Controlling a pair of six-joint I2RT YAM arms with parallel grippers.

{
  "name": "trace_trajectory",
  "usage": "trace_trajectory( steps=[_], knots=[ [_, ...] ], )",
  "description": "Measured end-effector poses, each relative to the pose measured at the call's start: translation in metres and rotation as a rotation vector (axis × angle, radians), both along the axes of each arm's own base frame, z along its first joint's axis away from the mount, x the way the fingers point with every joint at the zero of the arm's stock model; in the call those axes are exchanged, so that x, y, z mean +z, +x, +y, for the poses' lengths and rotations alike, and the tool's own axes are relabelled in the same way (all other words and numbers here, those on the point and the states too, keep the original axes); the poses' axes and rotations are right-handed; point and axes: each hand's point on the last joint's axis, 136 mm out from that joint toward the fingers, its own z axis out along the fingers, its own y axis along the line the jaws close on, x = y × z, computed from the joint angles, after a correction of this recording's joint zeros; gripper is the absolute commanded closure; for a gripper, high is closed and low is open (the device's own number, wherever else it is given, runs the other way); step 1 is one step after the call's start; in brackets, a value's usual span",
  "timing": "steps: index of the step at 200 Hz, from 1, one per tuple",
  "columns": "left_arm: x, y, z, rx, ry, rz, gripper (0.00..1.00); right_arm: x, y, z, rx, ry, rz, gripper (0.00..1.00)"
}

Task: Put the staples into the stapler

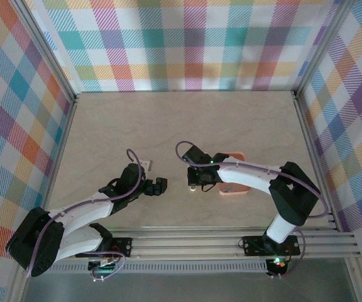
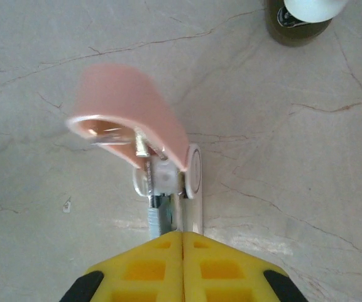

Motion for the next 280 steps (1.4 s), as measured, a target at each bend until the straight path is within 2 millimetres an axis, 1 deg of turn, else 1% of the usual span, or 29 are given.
trace_trajectory(
  steps=[27, 47, 95, 169, 212, 246, 280],
  knots=[
    [0.0, 0.0, 0.0, 0.0, 0.0, 0.0, 0.0, 0.0, -0.001, 0.001, 0.002, 0.003, 0.004, 0.92],
    [0.0, 0.0, 0.0, -0.001, 0.0, 0.0, 0.0, 0.0, -0.002, 0.002, 0.006, 0.009, 0.01, 0.82],
    [0.0, -0.001, -0.001, -0.006, 0.0, 0.0, 0.0, -0.006, -0.003, 0.007, 0.014, -0.002, 0.038, 0.79],
    [0.0, -0.001, -0.001, -0.007, 0.002, -0.001, 0.0, -0.018, 0.0, 0.008, 0.01, -0.065, 0.08, 0.81],
    [0.0, -0.001, -0.001, -0.007, 0.003, -0.001, 0.0, -0.025, -0.001, 0.007, 0.01, -0.087, 0.098, 0.87],
    [0.0, -0.001, -0.001, -0.007, 0.003, -0.001, 0.0, -0.025, 0.0, 0.005, 0.007, -0.098, 0.097, 0.9],
    [0.0, -0.001, -0.001, -0.007, 0.003, -0.001, 0.0, -0.024, 0.0, 0.001, 0.002, -0.12, 0.093, 0.91]
  ],
)
